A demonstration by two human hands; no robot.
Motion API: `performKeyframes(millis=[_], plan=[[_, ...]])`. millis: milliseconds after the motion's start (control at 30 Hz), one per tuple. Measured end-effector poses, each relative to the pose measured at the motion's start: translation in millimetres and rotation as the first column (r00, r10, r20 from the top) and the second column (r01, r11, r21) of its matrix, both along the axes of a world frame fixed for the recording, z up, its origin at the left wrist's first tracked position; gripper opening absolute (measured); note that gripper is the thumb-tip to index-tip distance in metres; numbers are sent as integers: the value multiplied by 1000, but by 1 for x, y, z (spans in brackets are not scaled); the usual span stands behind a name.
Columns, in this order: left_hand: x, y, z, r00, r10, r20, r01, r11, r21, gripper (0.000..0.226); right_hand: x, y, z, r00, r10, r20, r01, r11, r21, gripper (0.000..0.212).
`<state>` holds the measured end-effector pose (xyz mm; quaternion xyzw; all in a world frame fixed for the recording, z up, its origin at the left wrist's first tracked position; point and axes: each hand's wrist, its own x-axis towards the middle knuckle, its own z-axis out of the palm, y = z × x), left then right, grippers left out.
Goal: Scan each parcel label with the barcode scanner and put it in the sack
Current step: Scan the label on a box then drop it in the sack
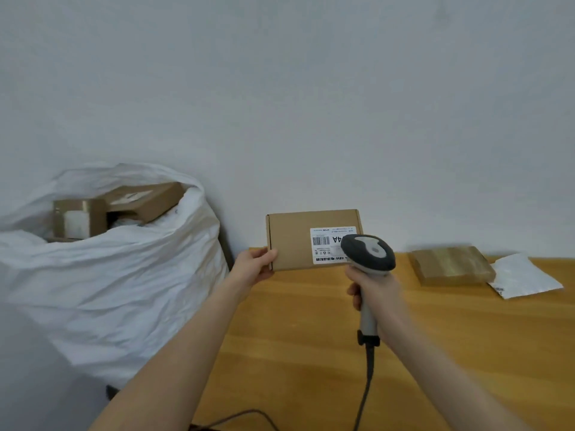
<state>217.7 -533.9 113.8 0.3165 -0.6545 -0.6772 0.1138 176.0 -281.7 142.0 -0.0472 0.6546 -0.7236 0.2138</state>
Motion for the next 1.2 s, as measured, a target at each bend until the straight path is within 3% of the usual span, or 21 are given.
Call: performKeyframes(millis=[167, 400, 700, 833, 967, 1100, 1200], plan=[[54, -98, 52, 996, 45, -81, -49, 998, -49, 40, 21, -106, 38, 999, 23, -48, -26, 998, -56, 16], [132, -239, 130, 947, 246, -208, -265, 962, -71, 33, 76, -267, 88, 979, 178, -97, -191, 971, -142, 11], [194, -363, 158, 806, 531, -263, -587, 773, -239, 43, 83, -396, 100, 941, 330, -71, -337, 926, -170, 13], [217, -406, 154, 734, 648, -203, -679, 709, -189, 36, 85, -440, 100, 928, 373, -12, -369, 912, -181, 16], [210, -450, 164, 772, 632, -61, -635, 766, -98, 27, 81, -476, 104, 934, 358, -7, -354, 922, -159, 18], [176, -493, 164, 847, 526, 76, -516, 848, -120, 24, 72, -506, 101, 954, 297, -35, -299, 942, -151, 21], [147, -524, 161, 869, 491, 54, -481, 867, -131, 23, 70, -527, 98, 974, 226, -32, -229, 964, -136, 18]])
